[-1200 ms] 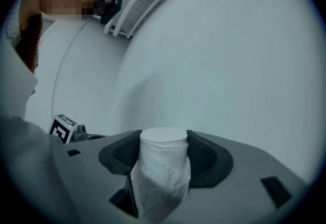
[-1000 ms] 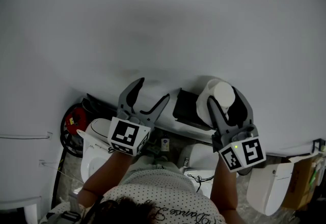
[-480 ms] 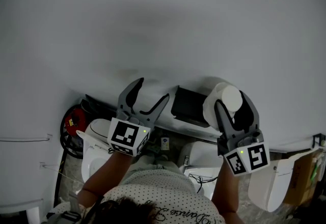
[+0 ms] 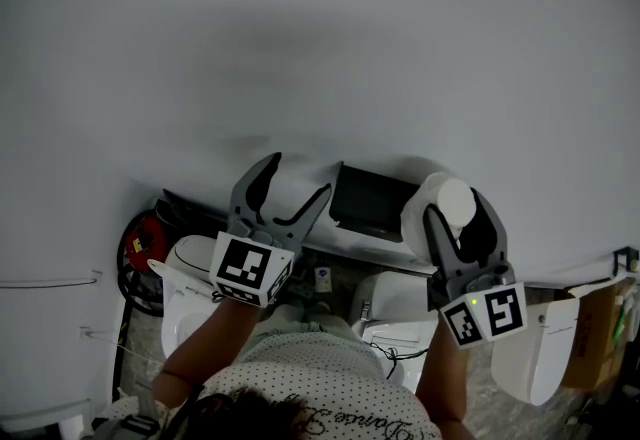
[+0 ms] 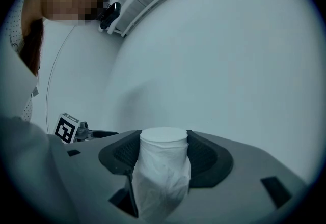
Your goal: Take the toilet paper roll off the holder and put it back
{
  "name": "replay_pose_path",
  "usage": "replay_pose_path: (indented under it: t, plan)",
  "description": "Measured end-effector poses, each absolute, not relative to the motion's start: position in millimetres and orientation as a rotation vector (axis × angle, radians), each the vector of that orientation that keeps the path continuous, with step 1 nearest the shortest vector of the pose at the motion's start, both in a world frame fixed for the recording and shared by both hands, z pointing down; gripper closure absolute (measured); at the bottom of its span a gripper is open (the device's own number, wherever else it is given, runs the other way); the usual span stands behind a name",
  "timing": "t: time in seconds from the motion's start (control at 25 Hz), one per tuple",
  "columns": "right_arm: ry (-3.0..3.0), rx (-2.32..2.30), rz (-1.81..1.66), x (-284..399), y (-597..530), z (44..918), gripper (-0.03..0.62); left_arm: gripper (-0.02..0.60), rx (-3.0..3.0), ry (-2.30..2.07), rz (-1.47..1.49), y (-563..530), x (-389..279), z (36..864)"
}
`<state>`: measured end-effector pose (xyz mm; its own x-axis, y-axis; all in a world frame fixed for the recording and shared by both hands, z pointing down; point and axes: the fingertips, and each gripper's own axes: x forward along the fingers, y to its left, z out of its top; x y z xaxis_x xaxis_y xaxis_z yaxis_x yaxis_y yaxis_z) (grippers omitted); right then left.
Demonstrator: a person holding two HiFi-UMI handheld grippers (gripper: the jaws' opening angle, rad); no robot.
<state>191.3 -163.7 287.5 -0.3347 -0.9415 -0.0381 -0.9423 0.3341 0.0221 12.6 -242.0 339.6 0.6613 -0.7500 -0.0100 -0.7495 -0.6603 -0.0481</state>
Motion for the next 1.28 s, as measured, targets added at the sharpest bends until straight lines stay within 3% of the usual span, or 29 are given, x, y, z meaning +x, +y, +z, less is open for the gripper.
replay_pose_path:
  t: [0.72,1.28]
  plan:
    - [2.511,-1.894,-0.015,210.3,-148.9,312.9,0.313,0.248,-2.839,1.238,-0.017,-237.7,20.5,340.6]
    - [2.506,-1.864,0.114,213.6,-162.9,279.0,0.313,0.248,-2.827,1.267,-0.014,-243.4,15.0,342.1]
